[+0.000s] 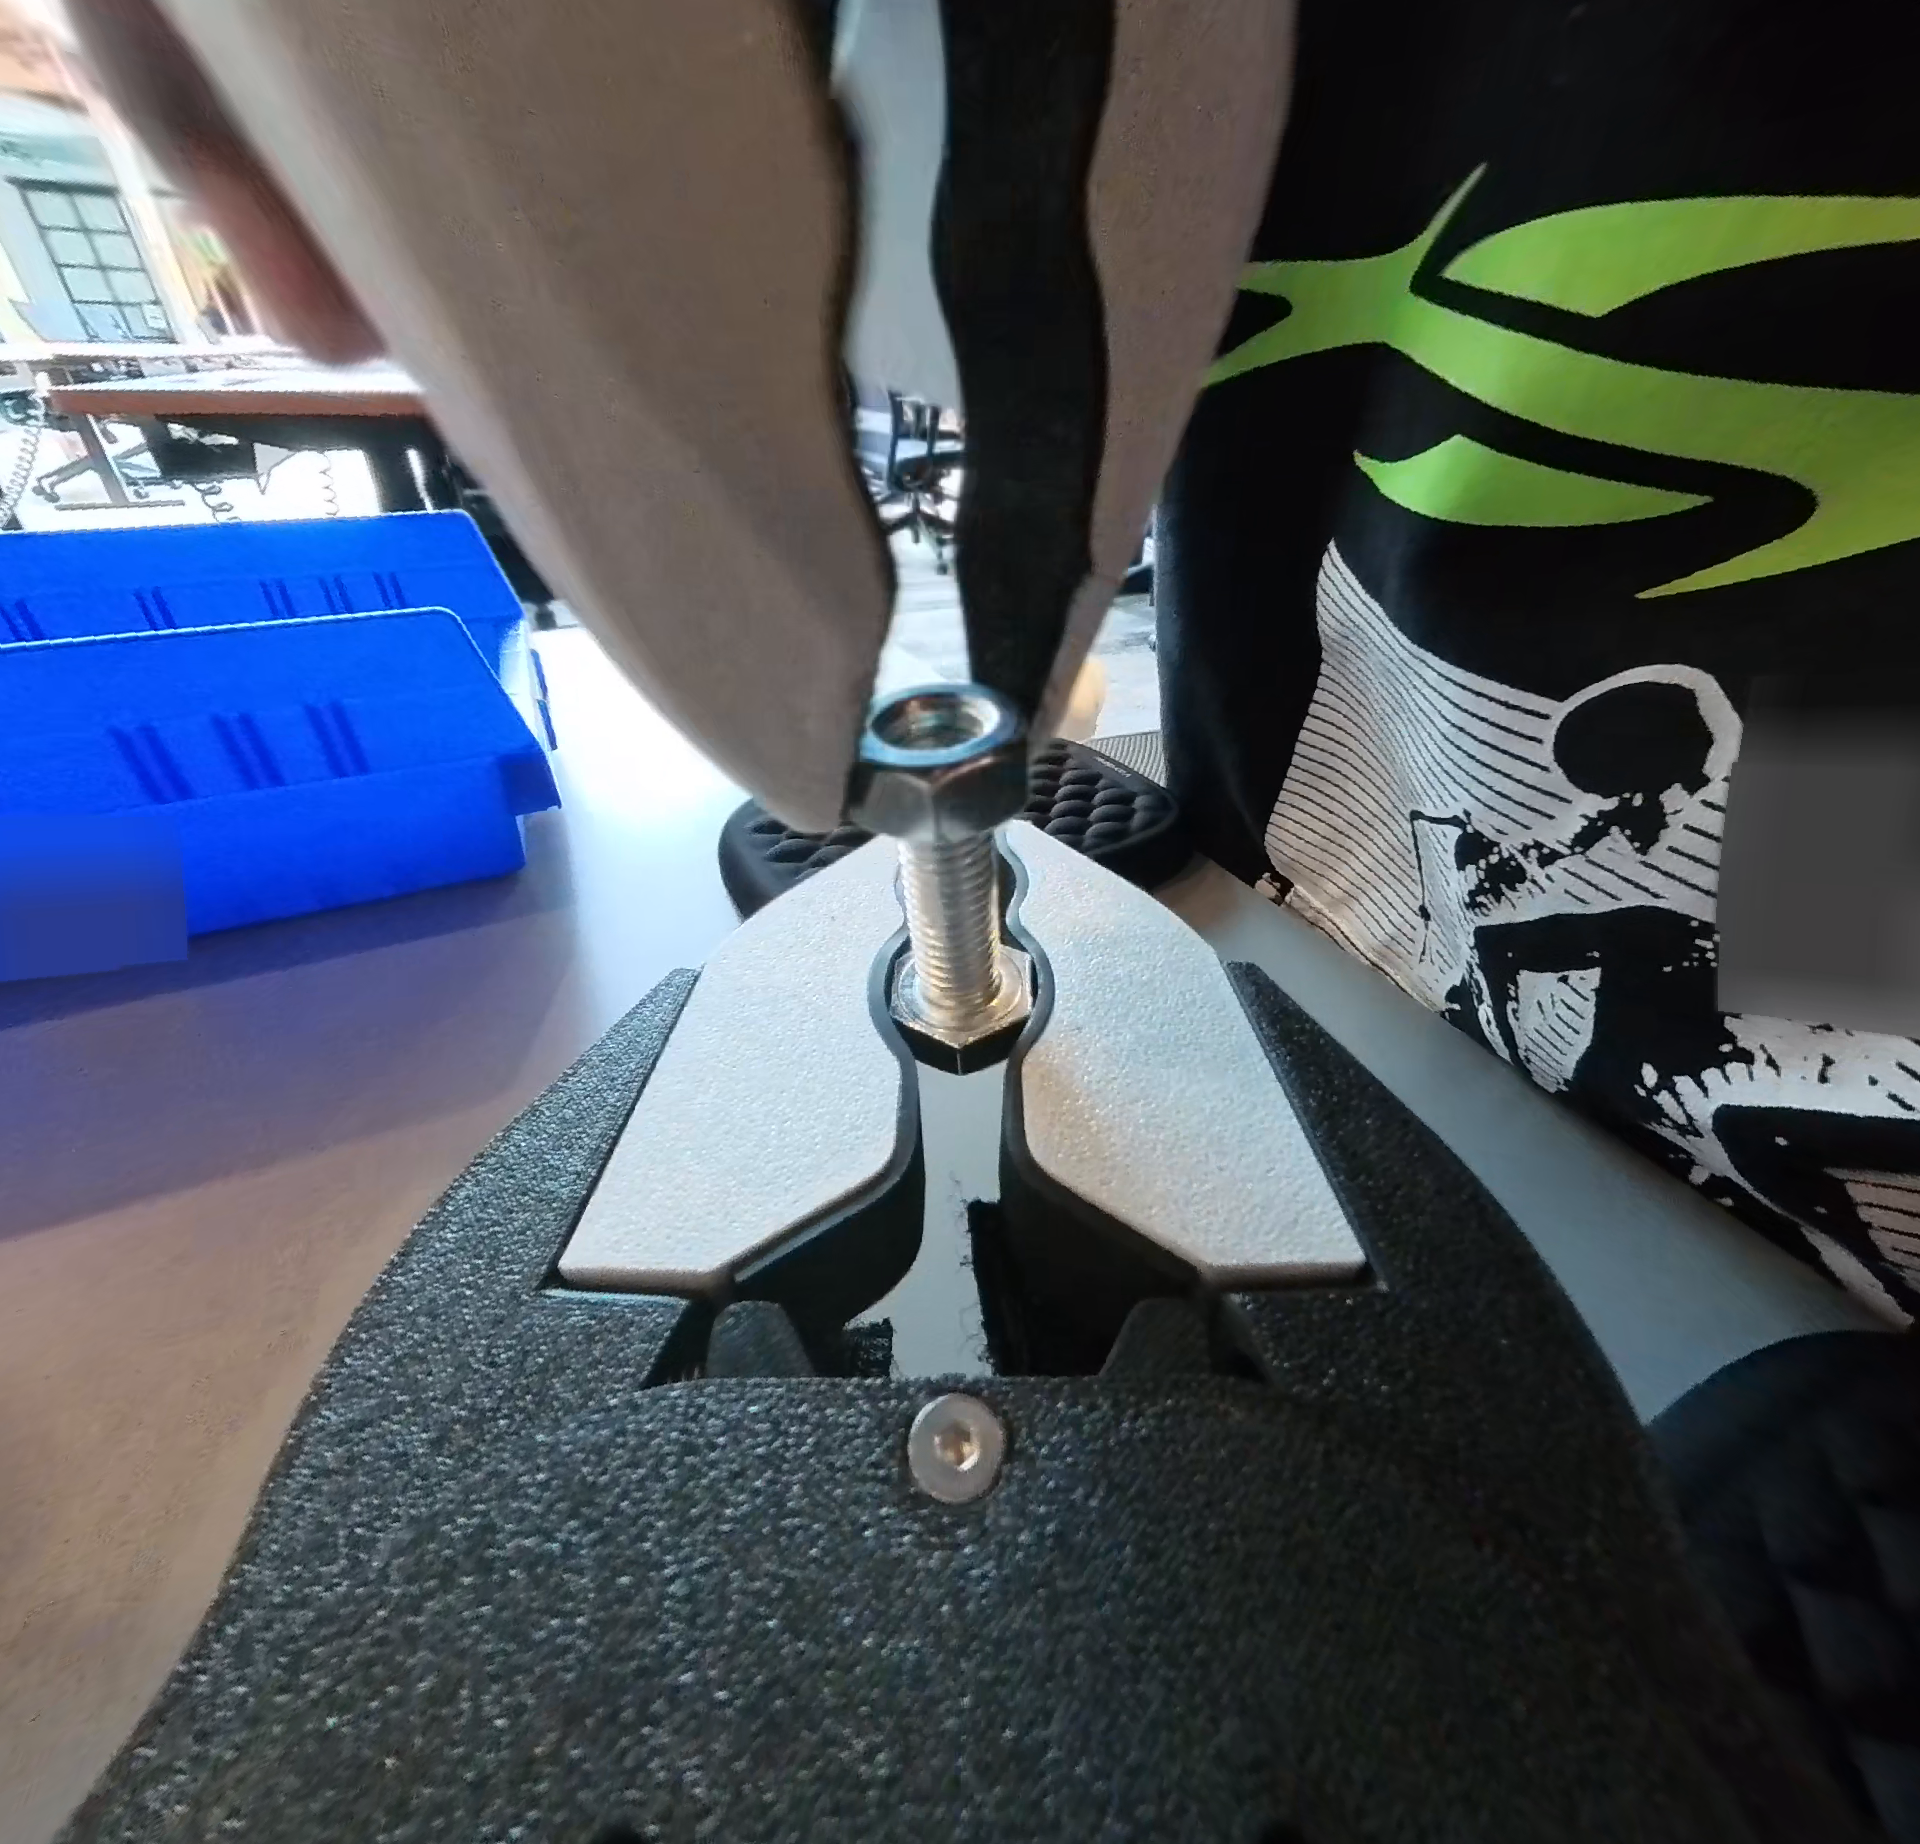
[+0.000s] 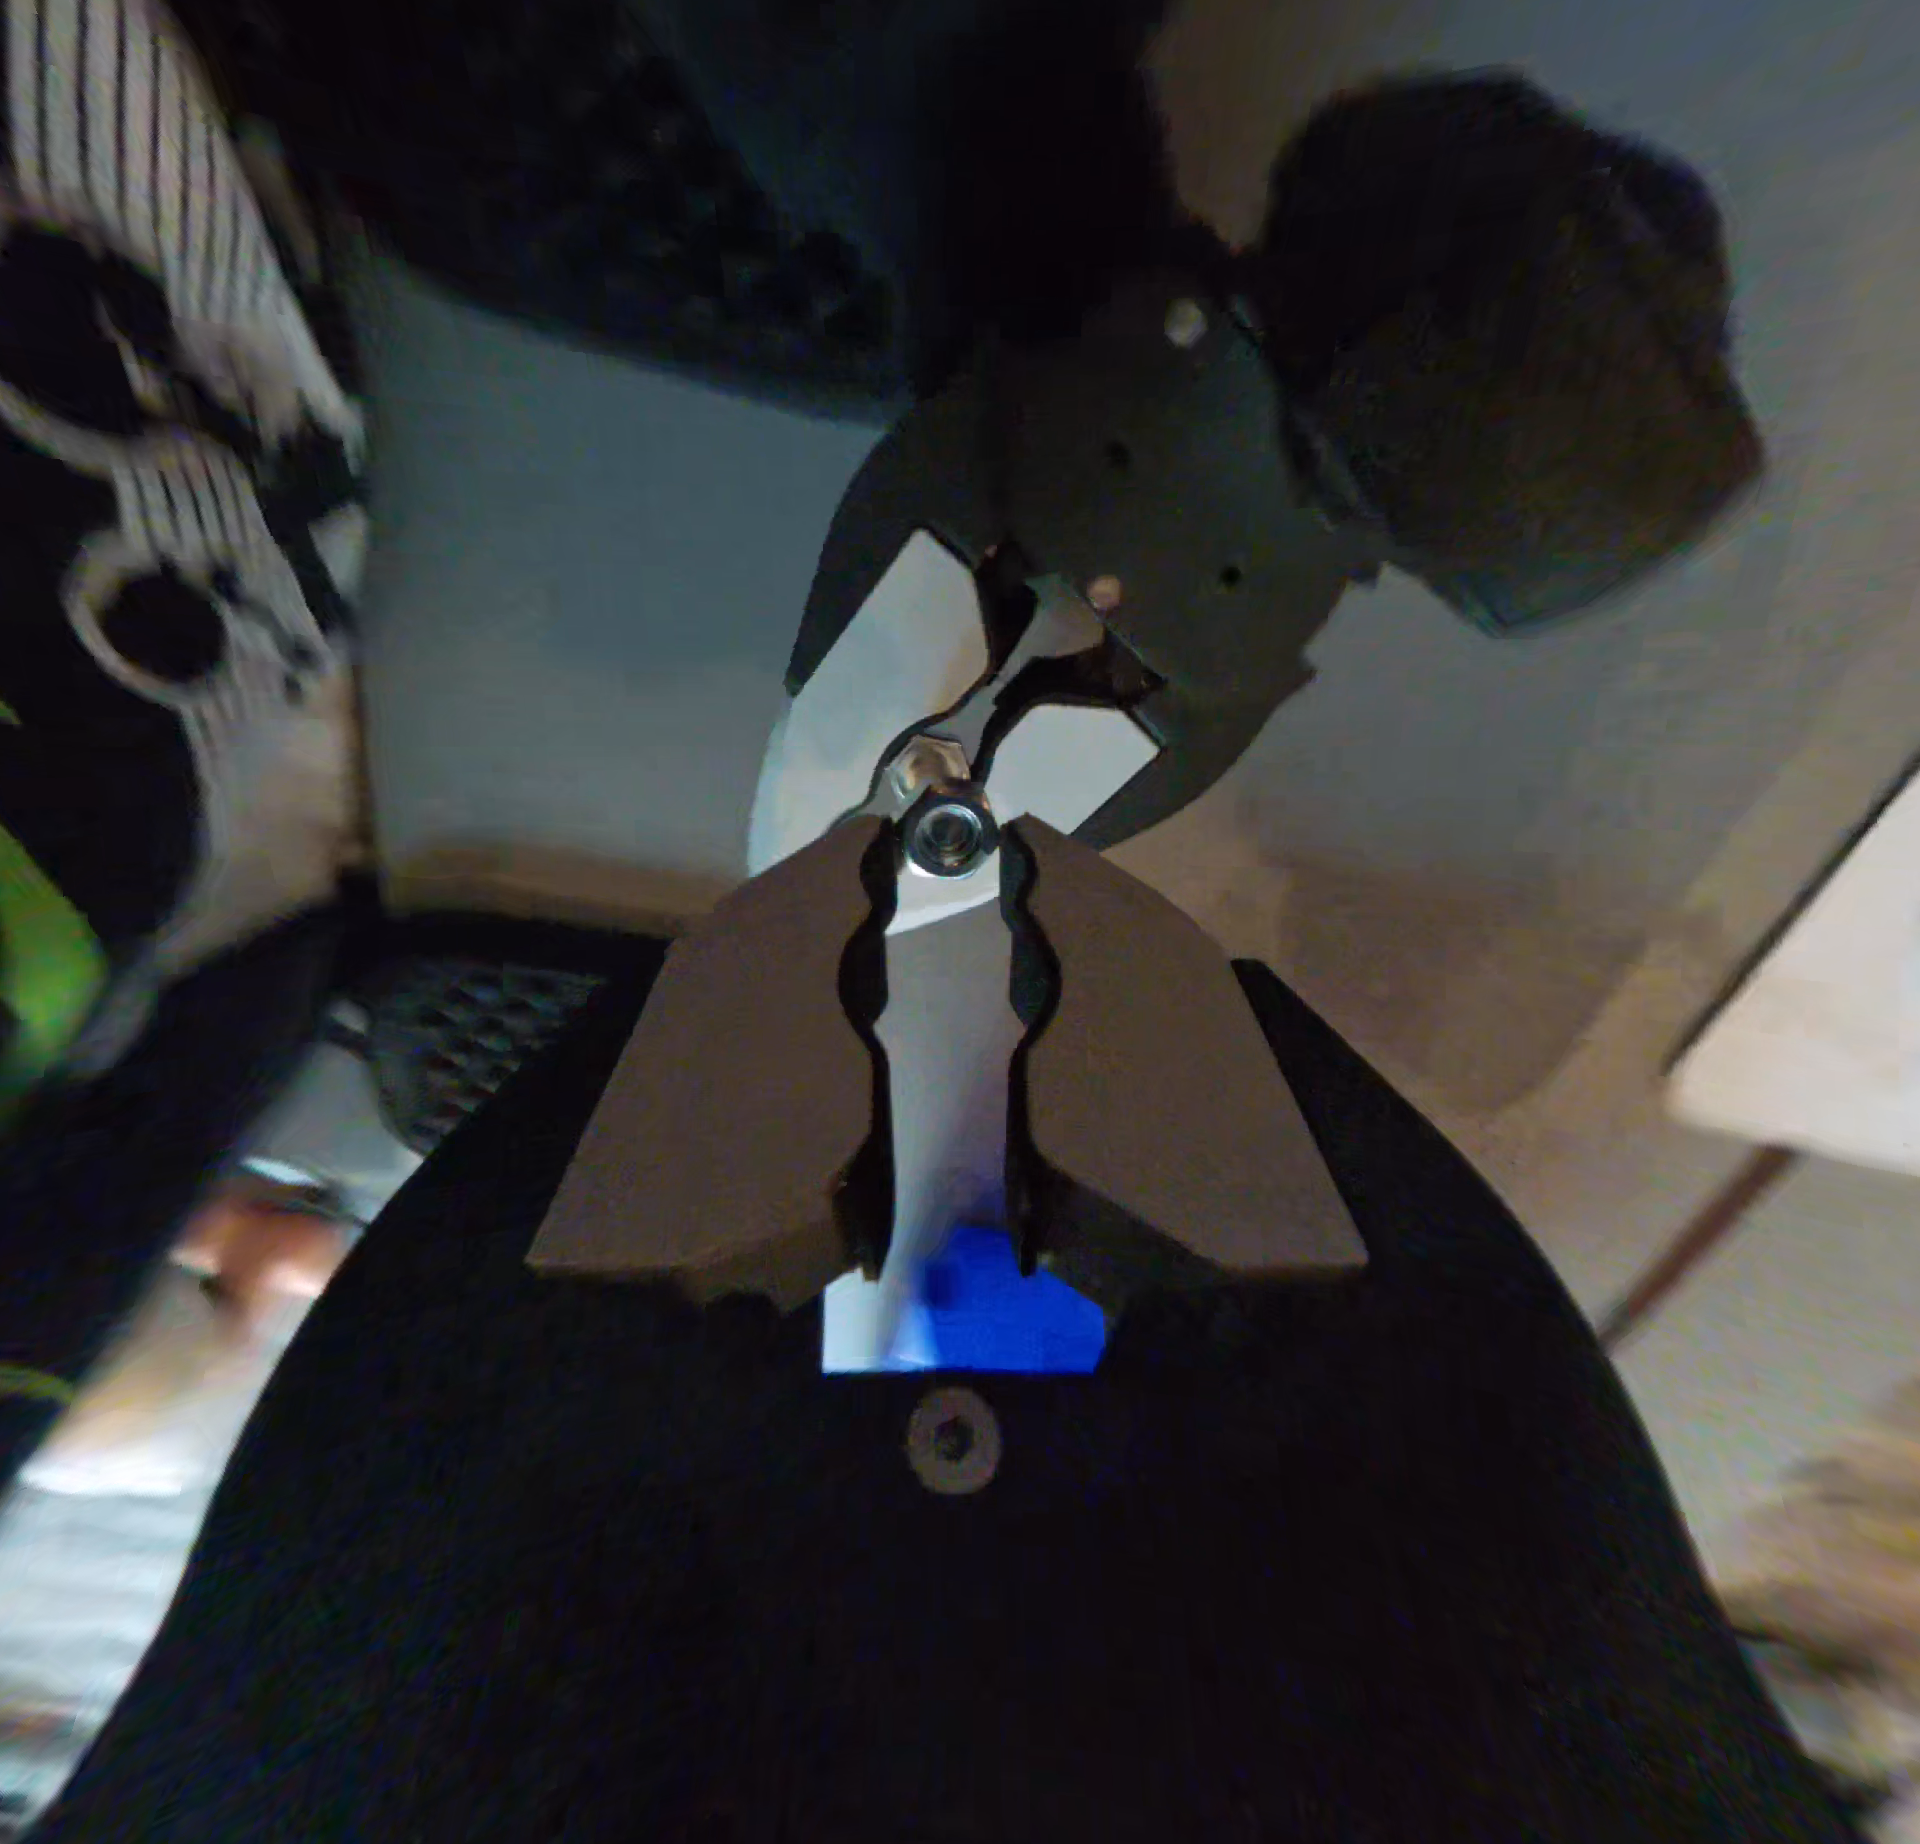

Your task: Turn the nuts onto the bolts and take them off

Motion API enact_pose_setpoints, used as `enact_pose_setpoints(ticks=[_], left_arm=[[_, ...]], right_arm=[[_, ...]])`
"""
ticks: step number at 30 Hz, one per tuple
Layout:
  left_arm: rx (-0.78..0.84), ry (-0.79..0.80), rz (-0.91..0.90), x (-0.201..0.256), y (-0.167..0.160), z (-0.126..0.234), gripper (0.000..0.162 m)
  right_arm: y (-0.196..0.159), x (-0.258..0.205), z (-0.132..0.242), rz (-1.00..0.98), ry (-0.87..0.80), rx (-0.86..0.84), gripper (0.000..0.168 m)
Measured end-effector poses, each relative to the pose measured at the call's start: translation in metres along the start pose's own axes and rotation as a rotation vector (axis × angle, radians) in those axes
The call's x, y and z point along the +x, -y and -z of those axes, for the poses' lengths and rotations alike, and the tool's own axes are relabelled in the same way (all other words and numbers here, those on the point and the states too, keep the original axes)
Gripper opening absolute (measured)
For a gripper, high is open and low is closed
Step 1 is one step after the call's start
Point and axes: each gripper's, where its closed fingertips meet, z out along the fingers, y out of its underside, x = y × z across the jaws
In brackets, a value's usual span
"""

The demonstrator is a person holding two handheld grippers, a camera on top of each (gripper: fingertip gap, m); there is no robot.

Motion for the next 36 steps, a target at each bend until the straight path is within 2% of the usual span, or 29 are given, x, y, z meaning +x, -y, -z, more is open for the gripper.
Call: enact_pose_setpoints(ticks=[1,3,5,6,8,12,13,19,25,28,31,36], left_arm=[[-0.004,-0.002,-0.005,0.001,-0.001,0.0,0.01],[-0.009,-0.001,-0.005,0.001,-0.001,-0.001,0.01],[-0.003,0.0,-0.002,0.0,0.0,0.0,0.01],[-0.004,-0.002,-0.005,0.001,0.0,0.0,0.01],[-0.01,-0.007,-0.009,0.002,-0.001,-0.001,0.01],[-0.007,-0.013,-0.007,0.002,-0.001,-0.001,0.01],[-0.007,-0.013,-0.007,0.002,-0.001,-0.001,0.01],[-0.005,-0.015,-0.007,0.002,-0.001,0.0,0.01],[-0.006,-0.016,-0.007,0.002,-0.001,0.0,0.01],[0.002,-0.014,-0.005,0.002,0.0,0.0,0.01],[0.002,-0.012,-0.004,0.001,0.0,0.0,0.01],[0.002,-0.008,-0.006,0.001,0.0,0.0,0.01]], right_arm=[[0.0,-0.001,0.0,-0.092,0.018,0.024,0.018],[0.0,-0.002,-0.001,-0.144,0.029,0.057,0.018],[0.0,0.0,0.0,-0.123,0.012,0.067,0.02],[0.001,0.002,0.0,-0.077,-0.003,0.07,0.027],[0.005,0.003,0.004,0.129,-0.018,0.092,0.04],[-0.001,0.0,0.012,0.768,-0.049,0.066,0.048],[-0.001,-0.001,0.012,0.87,-0.042,0.061,0.048],[0.005,-0.006,0.01,1.032,0.054,0.061,0.03],[0.003,-0.005,0.003,1.064,0.078,0.026,0.022],[0.004,-0.003,0.003,0.995,0.061,0.036,0.017],[0.004,-0.003,0.003,0.834,0.031,0.03,0.017],[0.002,-0.002,0.004,0.379,-0.026,0.009,0.017]])
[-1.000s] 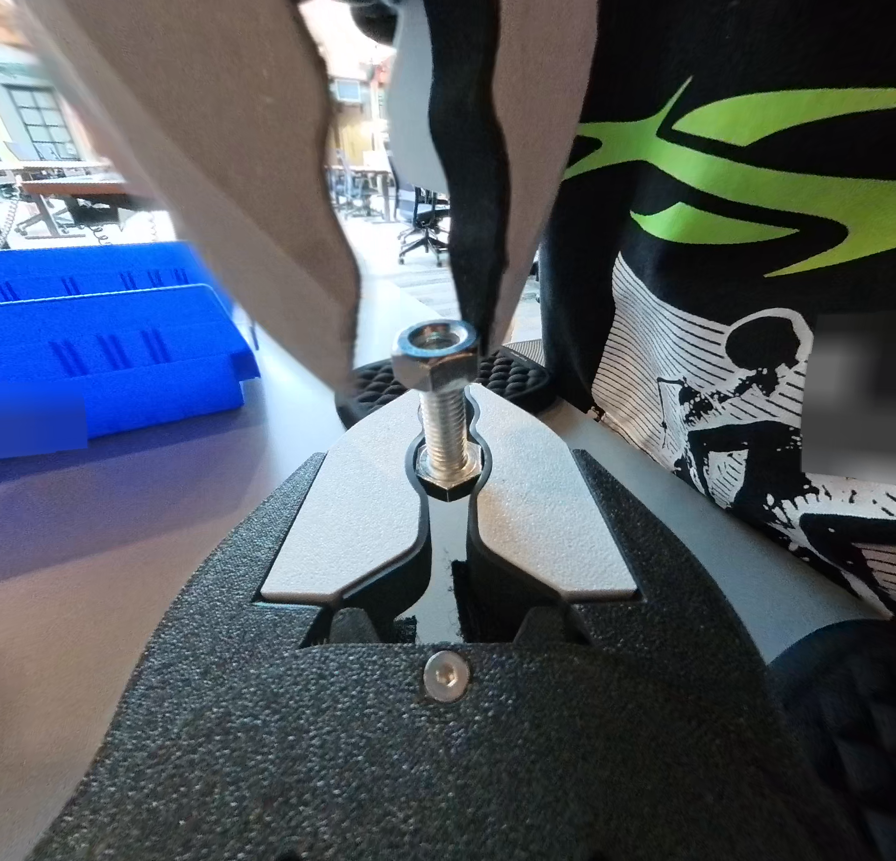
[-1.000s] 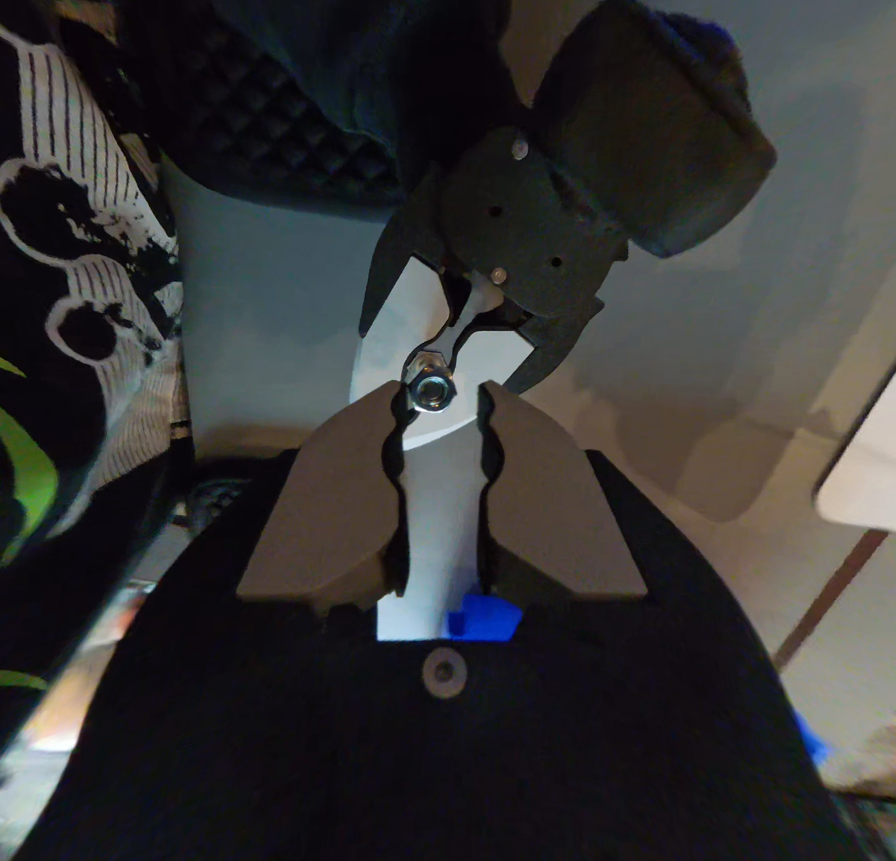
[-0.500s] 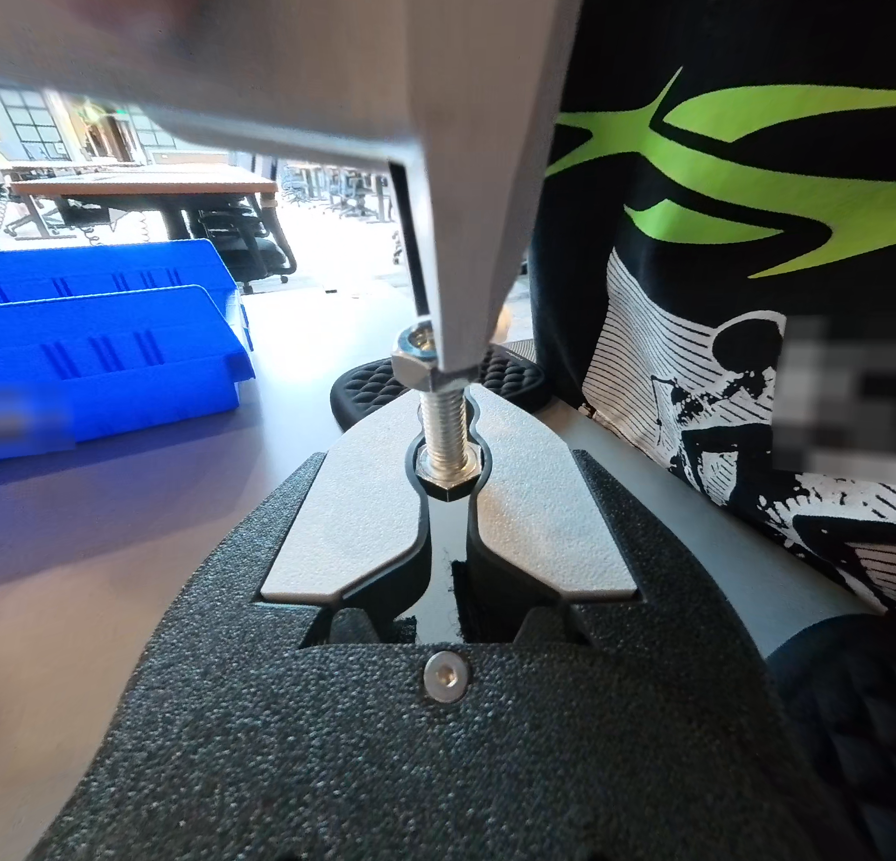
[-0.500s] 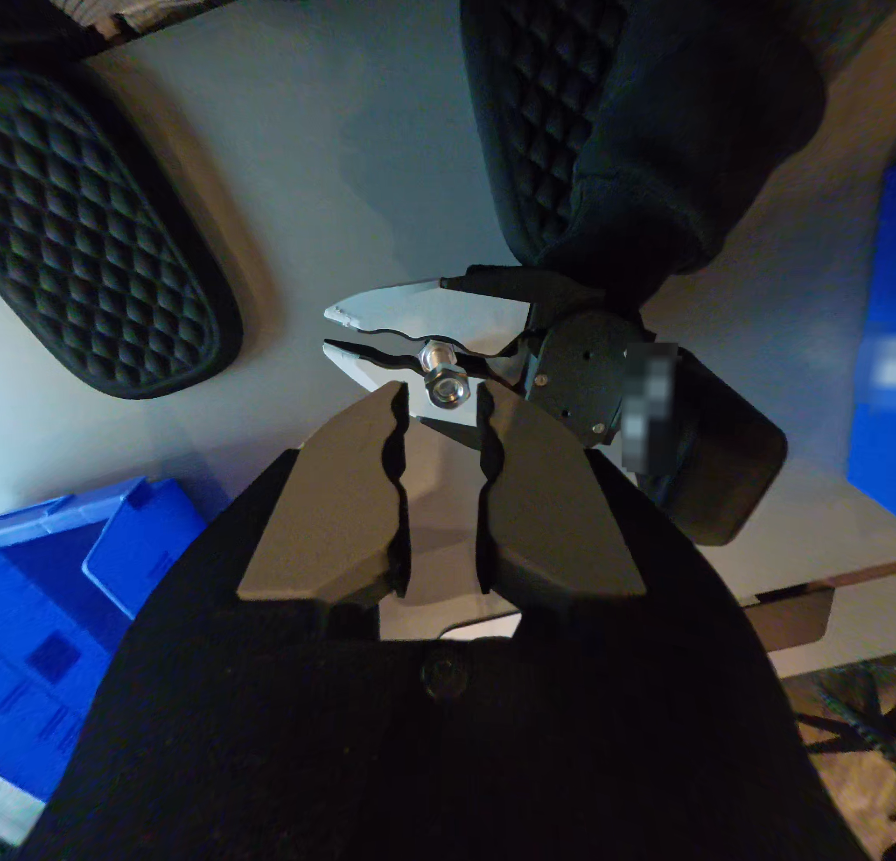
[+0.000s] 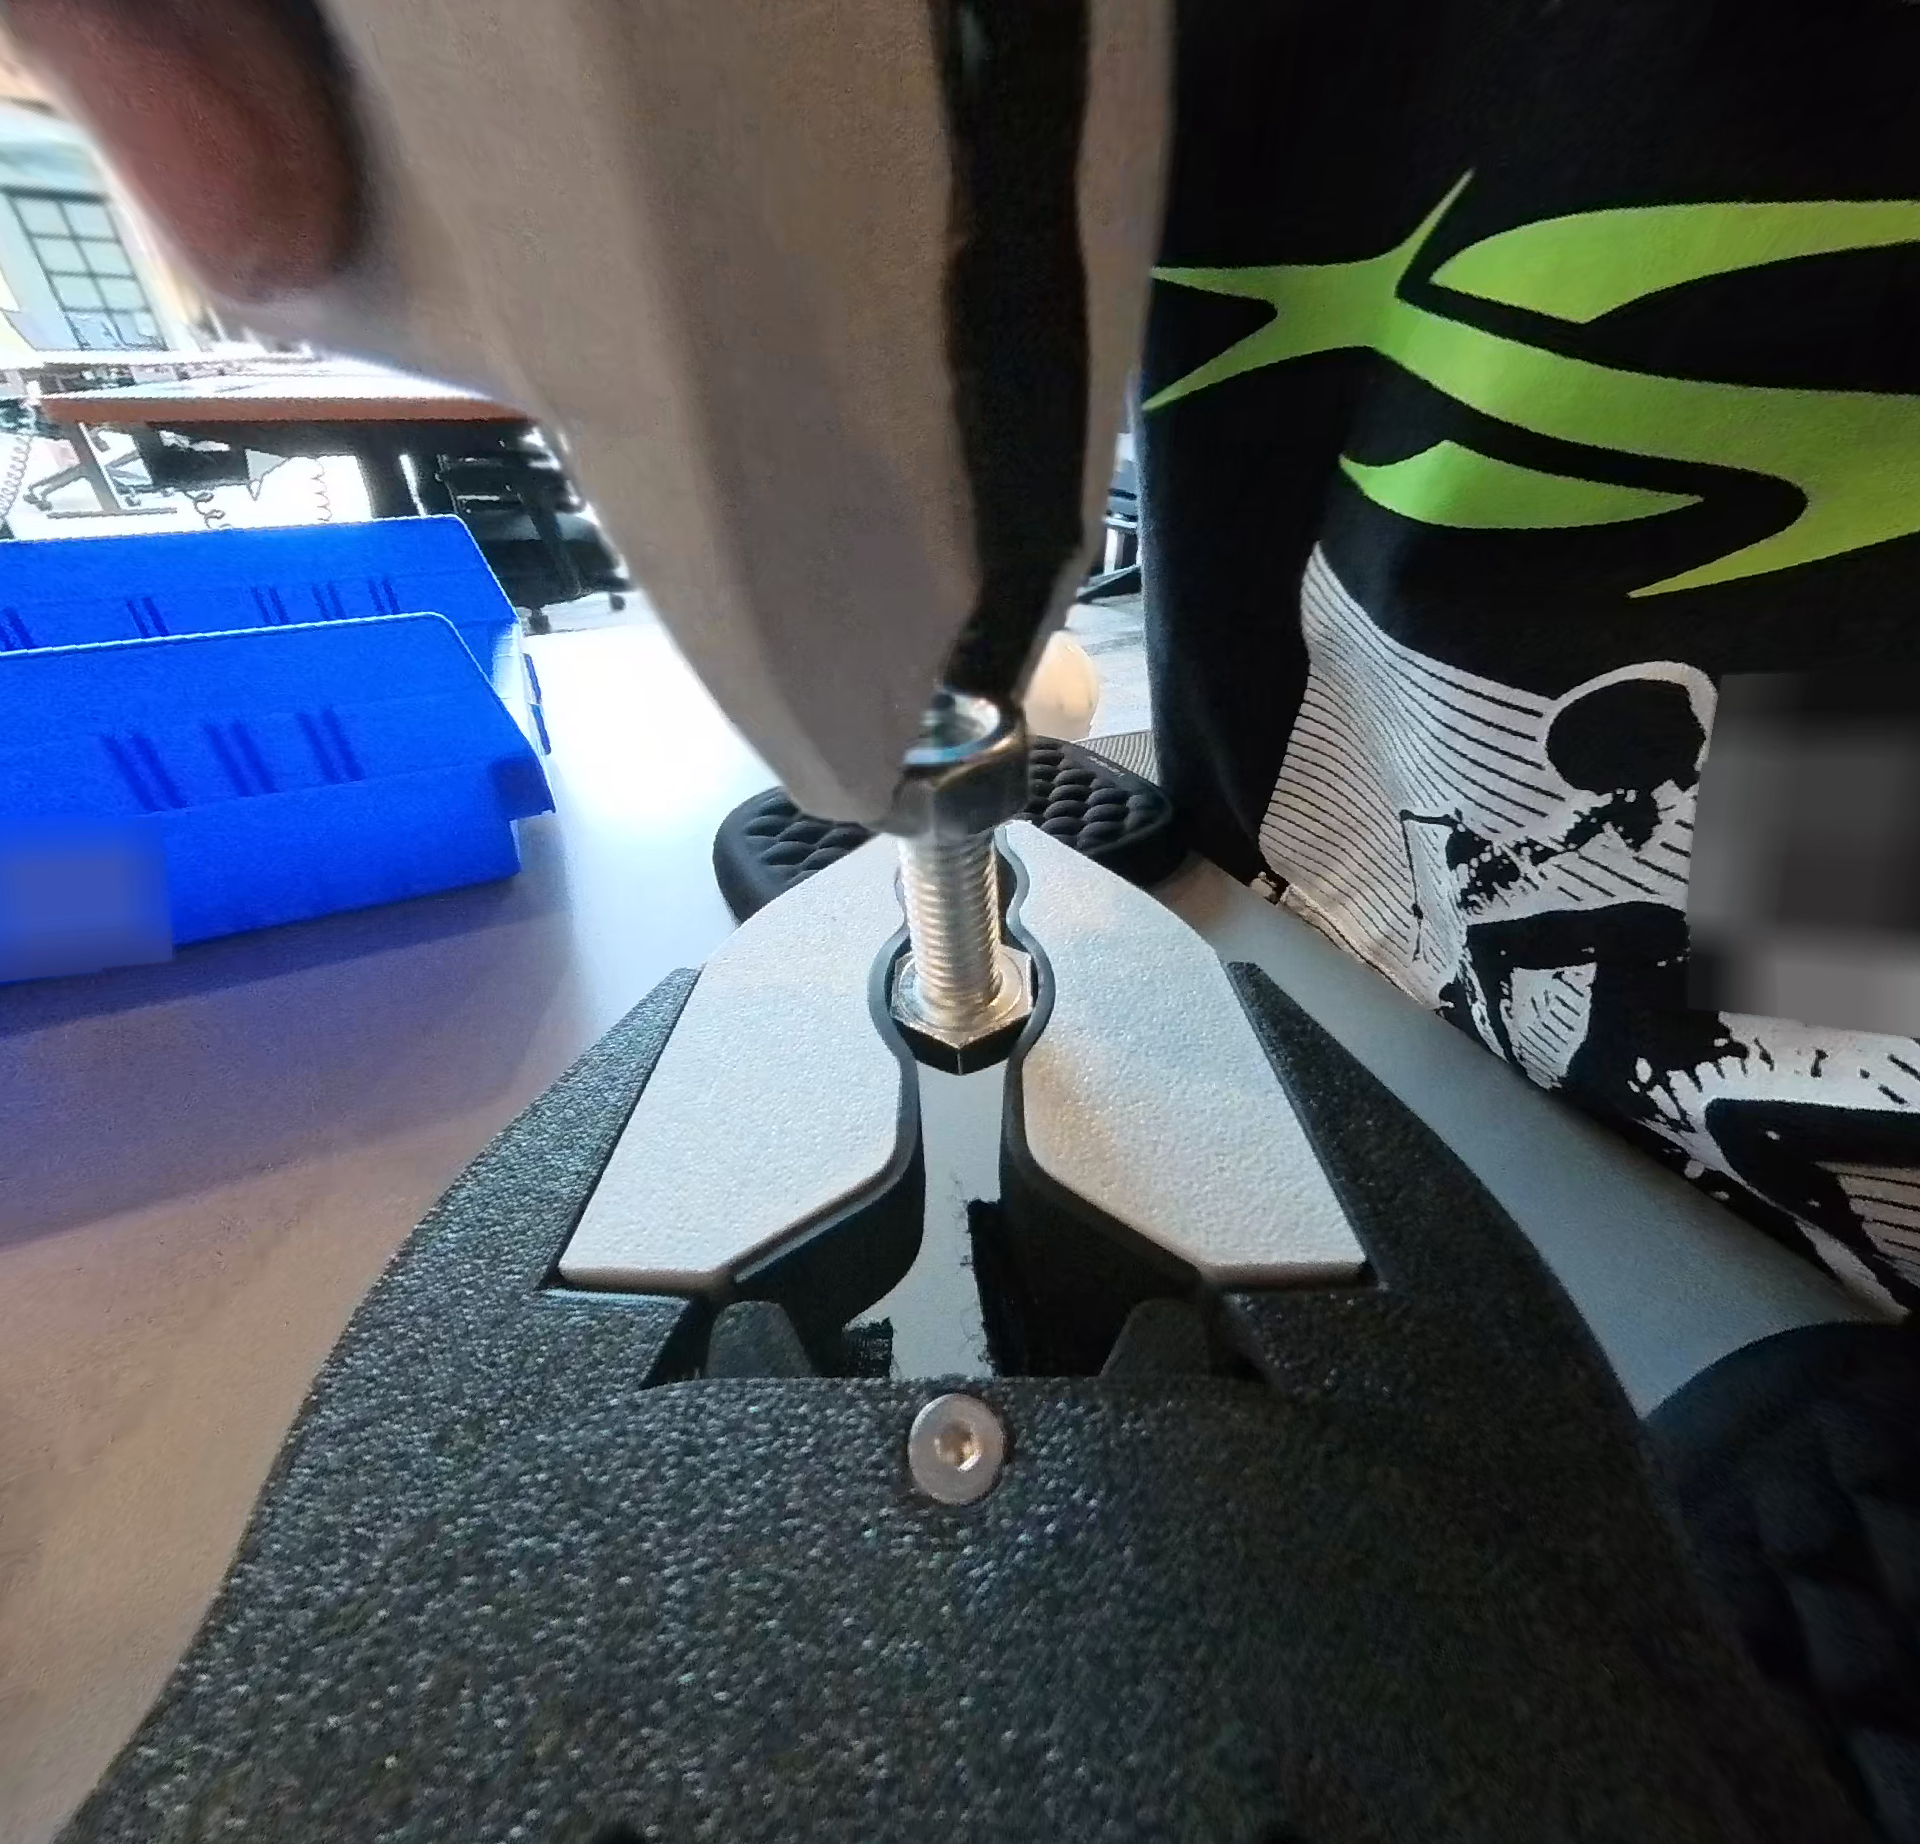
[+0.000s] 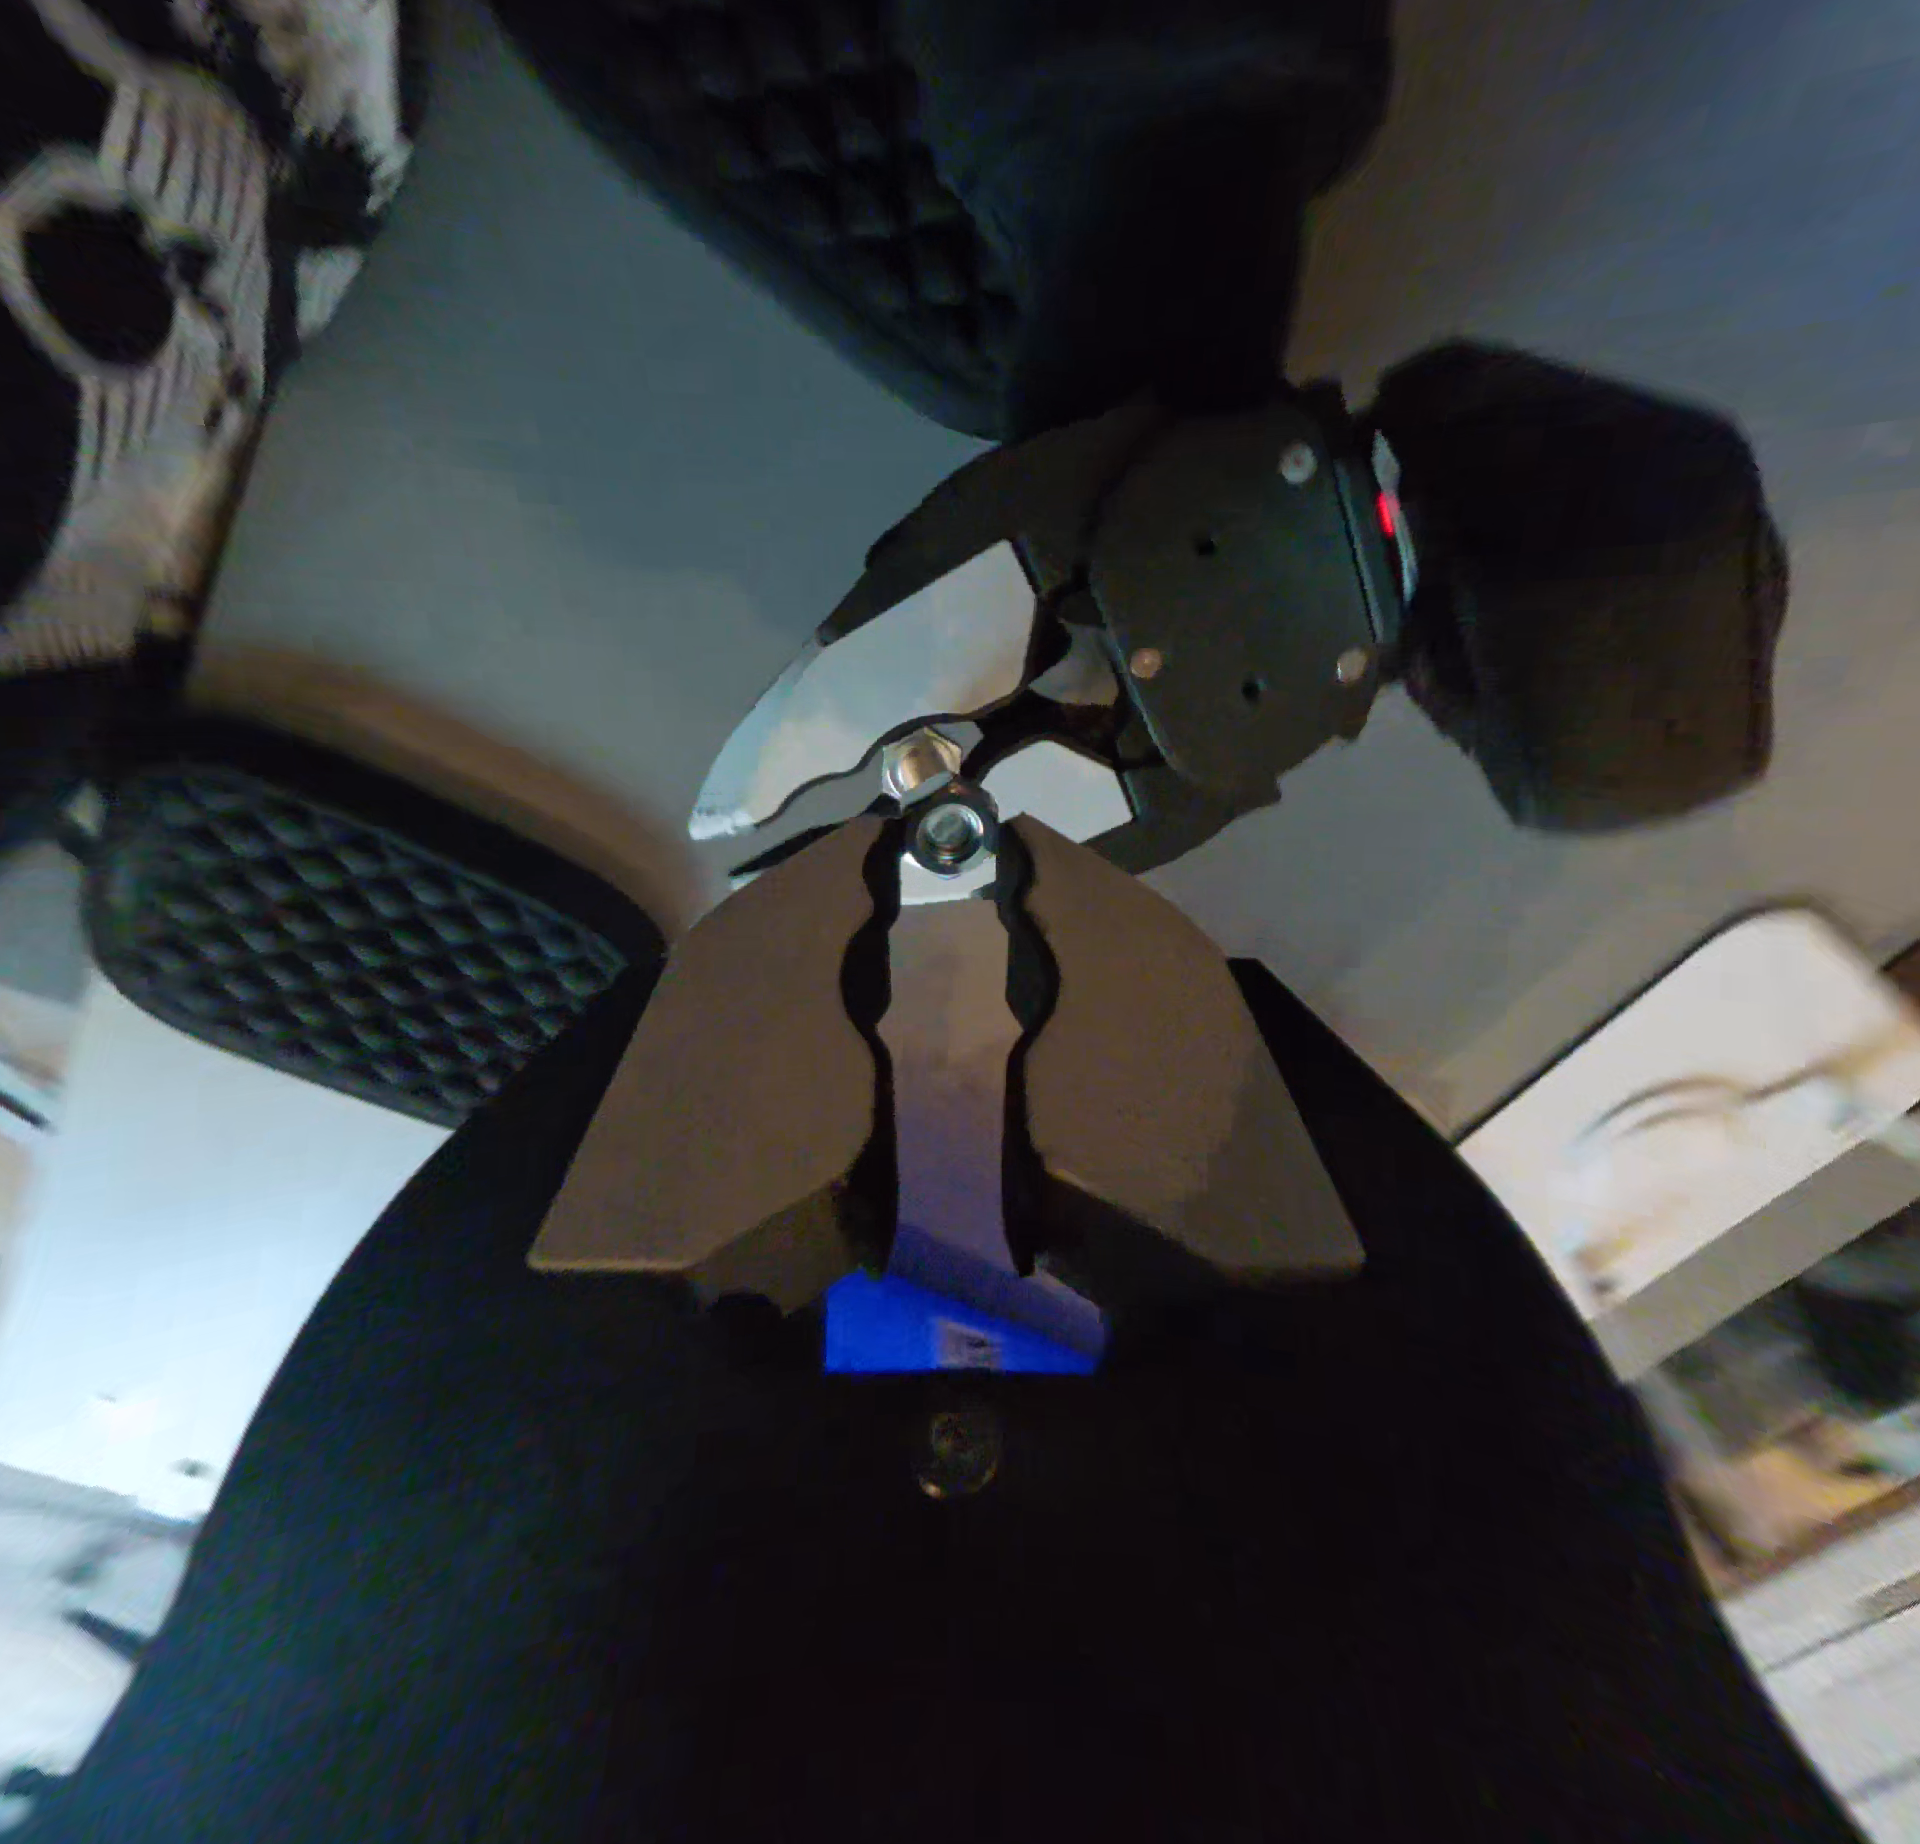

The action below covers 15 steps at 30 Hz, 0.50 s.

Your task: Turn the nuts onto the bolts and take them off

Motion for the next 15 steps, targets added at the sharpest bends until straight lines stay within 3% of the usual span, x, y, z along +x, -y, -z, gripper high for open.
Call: enact_pose_setpoints(ticks=[4,8,11,15], left_arm=[[-0.009,0.0,-0.004,0.0,-0.001,-0.001,0.01],[0.002,0.003,-0.001,0.0,0.0,0.0,0.01],[-0.012,-0.005,-0.008,0.001,-0.001,-0.001,0.01],[-0.01,-0.009,-0.006,0.001,-0.001,-0.001,0.01]], right_arm=[[-0.001,-0.002,-0.001,-0.445,0.002,0.025,0.017],[0.0,0.001,0.0,-0.519,-0.009,0.082,0.017],[0.006,0.002,0.004,-0.336,-0.018,0.123,0.034],[0.009,-0.005,0.017,0.219,-0.005,0.117,0.043]])
